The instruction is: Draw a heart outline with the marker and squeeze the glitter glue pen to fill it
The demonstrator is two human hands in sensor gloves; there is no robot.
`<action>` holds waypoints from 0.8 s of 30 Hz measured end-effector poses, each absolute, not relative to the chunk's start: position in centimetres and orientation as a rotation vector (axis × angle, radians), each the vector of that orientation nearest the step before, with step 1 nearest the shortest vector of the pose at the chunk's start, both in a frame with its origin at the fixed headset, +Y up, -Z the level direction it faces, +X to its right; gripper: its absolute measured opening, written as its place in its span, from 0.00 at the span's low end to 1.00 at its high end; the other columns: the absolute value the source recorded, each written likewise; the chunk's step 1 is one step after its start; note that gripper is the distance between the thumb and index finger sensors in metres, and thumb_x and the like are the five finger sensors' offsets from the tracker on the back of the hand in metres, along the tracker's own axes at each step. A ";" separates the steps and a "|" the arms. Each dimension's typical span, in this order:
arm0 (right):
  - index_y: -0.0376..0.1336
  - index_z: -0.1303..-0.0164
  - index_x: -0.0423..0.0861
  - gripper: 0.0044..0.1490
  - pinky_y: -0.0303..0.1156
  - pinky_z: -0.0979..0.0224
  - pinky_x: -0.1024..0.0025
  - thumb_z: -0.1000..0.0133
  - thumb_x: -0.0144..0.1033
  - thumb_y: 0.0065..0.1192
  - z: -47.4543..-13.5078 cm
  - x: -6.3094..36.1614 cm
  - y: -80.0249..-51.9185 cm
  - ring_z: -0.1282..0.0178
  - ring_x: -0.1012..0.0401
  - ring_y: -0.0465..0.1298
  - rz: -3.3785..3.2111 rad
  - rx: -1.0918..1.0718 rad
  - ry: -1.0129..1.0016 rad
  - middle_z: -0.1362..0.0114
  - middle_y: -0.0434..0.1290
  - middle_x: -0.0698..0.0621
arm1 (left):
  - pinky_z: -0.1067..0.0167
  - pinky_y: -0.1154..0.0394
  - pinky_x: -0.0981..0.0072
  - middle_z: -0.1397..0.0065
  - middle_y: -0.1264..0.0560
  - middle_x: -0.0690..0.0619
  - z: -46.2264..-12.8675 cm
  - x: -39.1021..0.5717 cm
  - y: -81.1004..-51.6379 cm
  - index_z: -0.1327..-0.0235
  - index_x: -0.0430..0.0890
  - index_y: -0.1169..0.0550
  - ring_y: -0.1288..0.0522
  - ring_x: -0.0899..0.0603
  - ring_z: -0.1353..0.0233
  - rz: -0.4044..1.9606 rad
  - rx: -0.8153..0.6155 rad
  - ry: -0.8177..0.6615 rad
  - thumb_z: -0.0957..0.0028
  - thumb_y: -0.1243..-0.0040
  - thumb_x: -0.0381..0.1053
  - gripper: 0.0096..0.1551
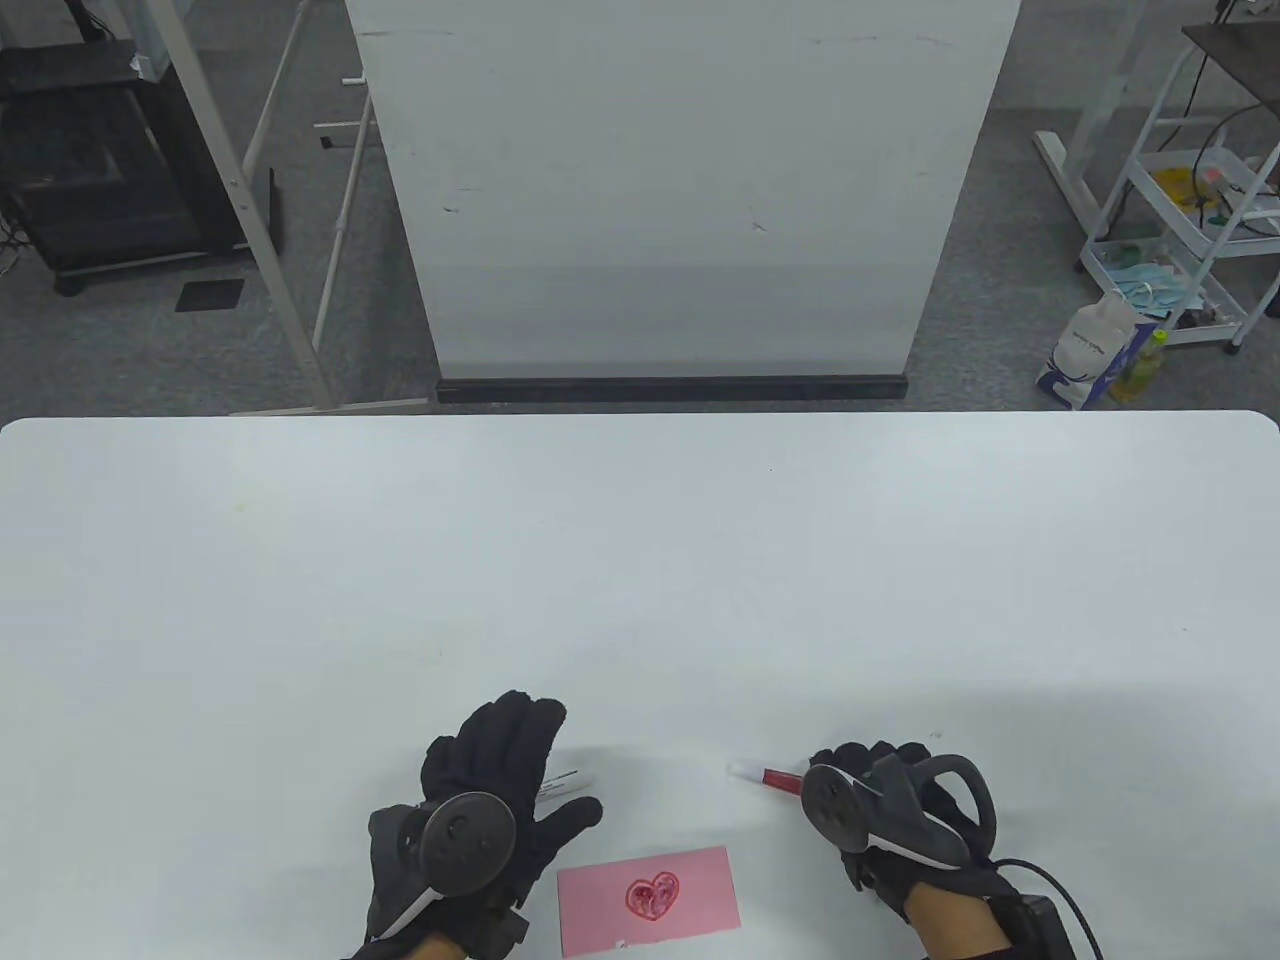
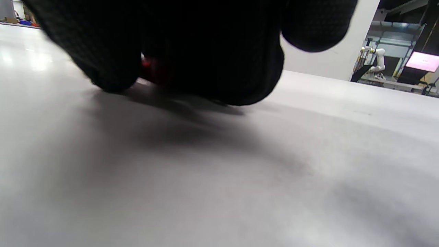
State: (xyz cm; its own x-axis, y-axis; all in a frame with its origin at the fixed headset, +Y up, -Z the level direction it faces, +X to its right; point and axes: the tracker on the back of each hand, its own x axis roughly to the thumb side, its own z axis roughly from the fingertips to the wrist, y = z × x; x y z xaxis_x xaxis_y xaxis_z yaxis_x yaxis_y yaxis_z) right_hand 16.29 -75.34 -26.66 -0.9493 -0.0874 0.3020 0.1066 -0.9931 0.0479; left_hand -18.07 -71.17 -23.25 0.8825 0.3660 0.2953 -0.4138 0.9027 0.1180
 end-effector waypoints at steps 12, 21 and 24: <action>0.51 0.18 0.47 0.58 0.52 0.25 0.28 0.52 0.68 0.62 -26.3 21.0 -71.4 0.18 0.35 0.57 -3.221 -0.176 0.266 0.15 0.51 0.36 | 0.30 0.51 0.16 0.12 0.51 0.42 -23.6 -19.6 -71.0 0.18 0.58 0.47 0.49 0.30 0.15 0.264 0.176 -0.198 0.58 0.48 0.78 0.55; 0.35 0.17 0.50 0.68 0.38 0.26 0.22 0.56 0.74 0.58 -26.1 20.6 -71.4 0.17 0.31 0.36 -3.187 -0.099 0.223 0.15 0.31 0.36 | 0.31 0.57 0.14 0.11 0.54 0.43 -23.8 -19.7 -71.4 0.18 0.62 0.52 0.54 0.29 0.13 0.169 0.149 -0.178 0.59 0.49 0.80 0.57; 0.32 0.17 0.51 0.70 0.35 0.27 0.21 0.57 0.74 0.58 -26.1 20.3 -71.8 0.17 0.30 0.33 -3.193 -0.101 0.126 0.16 0.28 0.35 | 0.31 0.58 0.14 0.11 0.54 0.44 -23.7 -19.9 -71.4 0.19 0.64 0.52 0.55 0.30 0.13 0.161 0.145 -0.167 0.59 0.48 0.80 0.56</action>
